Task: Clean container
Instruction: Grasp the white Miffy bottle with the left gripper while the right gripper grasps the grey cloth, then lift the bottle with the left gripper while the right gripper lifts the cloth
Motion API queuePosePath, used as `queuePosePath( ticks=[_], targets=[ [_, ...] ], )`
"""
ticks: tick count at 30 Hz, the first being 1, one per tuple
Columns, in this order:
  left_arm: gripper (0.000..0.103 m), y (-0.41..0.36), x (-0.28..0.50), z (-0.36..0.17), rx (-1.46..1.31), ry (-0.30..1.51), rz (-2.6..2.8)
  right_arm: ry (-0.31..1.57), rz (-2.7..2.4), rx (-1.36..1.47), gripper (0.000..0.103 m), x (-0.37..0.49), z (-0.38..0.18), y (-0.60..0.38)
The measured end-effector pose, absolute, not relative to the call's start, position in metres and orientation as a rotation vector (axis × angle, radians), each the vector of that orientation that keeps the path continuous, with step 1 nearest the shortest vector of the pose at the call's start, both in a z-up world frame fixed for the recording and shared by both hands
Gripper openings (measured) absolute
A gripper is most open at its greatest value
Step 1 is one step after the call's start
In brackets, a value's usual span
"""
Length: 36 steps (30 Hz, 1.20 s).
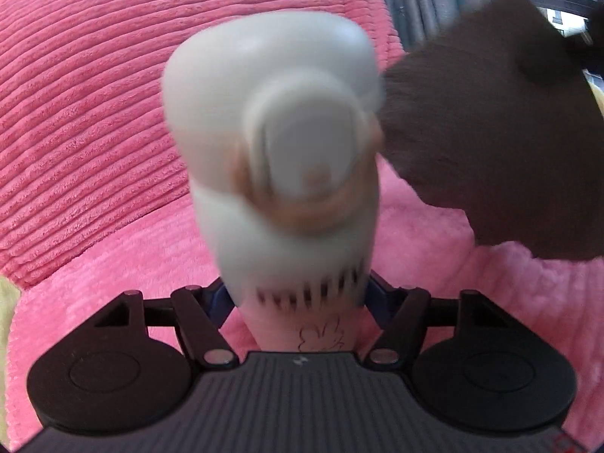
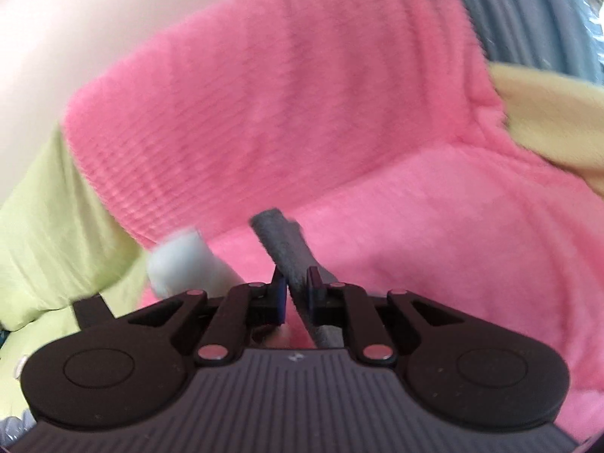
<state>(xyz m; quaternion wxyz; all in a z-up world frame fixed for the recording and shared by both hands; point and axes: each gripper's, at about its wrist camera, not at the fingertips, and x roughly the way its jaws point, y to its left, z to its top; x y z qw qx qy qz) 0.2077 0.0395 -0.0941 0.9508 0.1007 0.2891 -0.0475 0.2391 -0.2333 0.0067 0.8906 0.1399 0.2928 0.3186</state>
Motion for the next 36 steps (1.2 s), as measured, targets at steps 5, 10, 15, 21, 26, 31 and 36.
queuePosePath(
  ticks=[5,10,15,21,26,31,36],
  targets=[
    [0.069,0.033,0.199,-0.097,0.248,0.587,-0.106,0.512,0.813,0.242,0.007,0.229,0.041,-0.196],
    [0.069,0.033,0.213,-0.095,0.247,0.606,-0.101,0.531,0.822,0.231,0.006,0.233,0.041,-0.175],
    [0.069,0.032,0.238,-0.09,0.236,0.632,-0.117,0.538,0.729,0.302,0.007,0.25,0.032,-0.188],
    [0.069,0.038,0.26,-0.092,0.192,0.615,-0.127,0.531,0.667,0.319,0.007,0.267,0.025,-0.197],
    [0.069,0.039,0.263,-0.095,0.192,0.597,-0.122,0.514,0.669,0.307,0.007,0.272,0.024,-0.195],
    [0.069,0.04,0.268,-0.096,0.195,0.595,-0.125,0.374,0.771,0.322,0.002,0.264,0.046,-0.191],
    [0.069,0.039,0.27,-0.095,0.184,0.602,-0.125,0.433,0.762,0.241,0.003,0.273,0.041,-0.17]
  ],
)
